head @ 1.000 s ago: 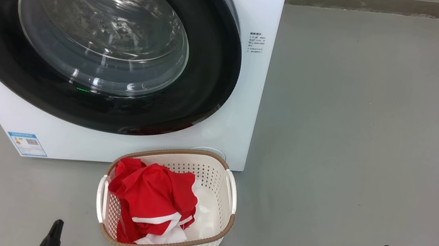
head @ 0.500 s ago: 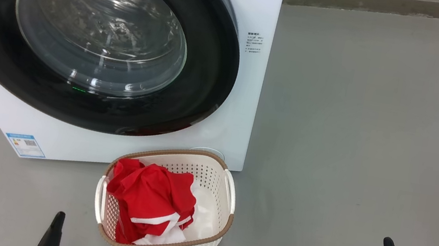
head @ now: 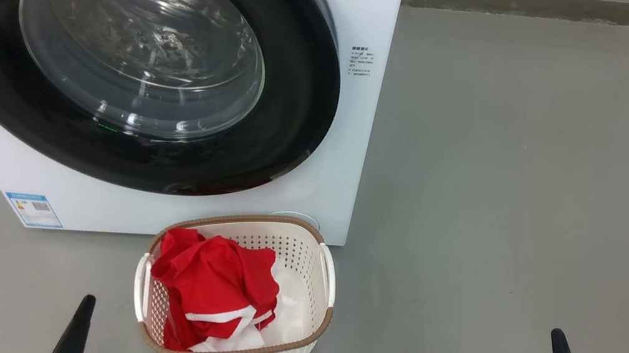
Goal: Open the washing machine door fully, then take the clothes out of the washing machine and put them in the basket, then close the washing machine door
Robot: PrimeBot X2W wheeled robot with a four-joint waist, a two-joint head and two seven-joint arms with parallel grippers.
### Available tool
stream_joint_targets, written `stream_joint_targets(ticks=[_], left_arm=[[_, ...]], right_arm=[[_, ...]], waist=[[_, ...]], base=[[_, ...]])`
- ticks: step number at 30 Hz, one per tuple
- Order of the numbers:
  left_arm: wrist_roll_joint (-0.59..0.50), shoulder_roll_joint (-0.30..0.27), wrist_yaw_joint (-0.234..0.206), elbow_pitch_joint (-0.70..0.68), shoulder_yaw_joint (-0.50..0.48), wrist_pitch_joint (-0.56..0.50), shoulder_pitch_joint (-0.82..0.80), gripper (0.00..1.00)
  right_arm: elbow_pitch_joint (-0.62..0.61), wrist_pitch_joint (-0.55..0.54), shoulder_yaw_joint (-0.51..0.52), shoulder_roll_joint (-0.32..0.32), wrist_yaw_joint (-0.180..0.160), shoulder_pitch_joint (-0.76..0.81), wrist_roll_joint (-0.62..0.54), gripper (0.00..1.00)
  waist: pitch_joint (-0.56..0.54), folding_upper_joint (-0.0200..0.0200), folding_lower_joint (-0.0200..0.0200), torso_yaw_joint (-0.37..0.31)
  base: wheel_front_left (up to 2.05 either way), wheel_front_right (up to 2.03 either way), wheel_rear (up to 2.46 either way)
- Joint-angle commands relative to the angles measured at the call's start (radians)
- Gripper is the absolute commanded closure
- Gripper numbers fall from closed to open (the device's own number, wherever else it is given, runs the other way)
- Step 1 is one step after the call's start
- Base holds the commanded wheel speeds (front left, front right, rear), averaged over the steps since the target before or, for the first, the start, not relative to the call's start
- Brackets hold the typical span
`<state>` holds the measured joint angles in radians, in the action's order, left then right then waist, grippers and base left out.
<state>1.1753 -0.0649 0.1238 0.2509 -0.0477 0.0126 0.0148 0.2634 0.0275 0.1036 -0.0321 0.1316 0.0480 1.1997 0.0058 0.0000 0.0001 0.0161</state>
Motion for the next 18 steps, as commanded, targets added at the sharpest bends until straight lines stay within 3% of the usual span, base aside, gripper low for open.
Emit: stream_joint_targets(ticks=[1,18], left_arm=[[0.027,-0.008,0.005,-0.019,-0.029,-0.006,-0.045,1.00],[0.195,0.001,0.006,-0.013,-0.044,-0.055,-0.077,1.00]], right_arm=[[-0.023,-0.007,-0.010,-0.018,-0.001,-0.051,0.027,1.00],[-0.022,-0.057,-0.008,-0.022,-0.001,-0.094,0.189,1.00]], waist=[[0.000,0.0000,-0.0001,0.000],[-0.001,0.0000,-0.0001,-0.007]], base=[[0.00,0.00,0.00],[0.00,0.00,0.00]])
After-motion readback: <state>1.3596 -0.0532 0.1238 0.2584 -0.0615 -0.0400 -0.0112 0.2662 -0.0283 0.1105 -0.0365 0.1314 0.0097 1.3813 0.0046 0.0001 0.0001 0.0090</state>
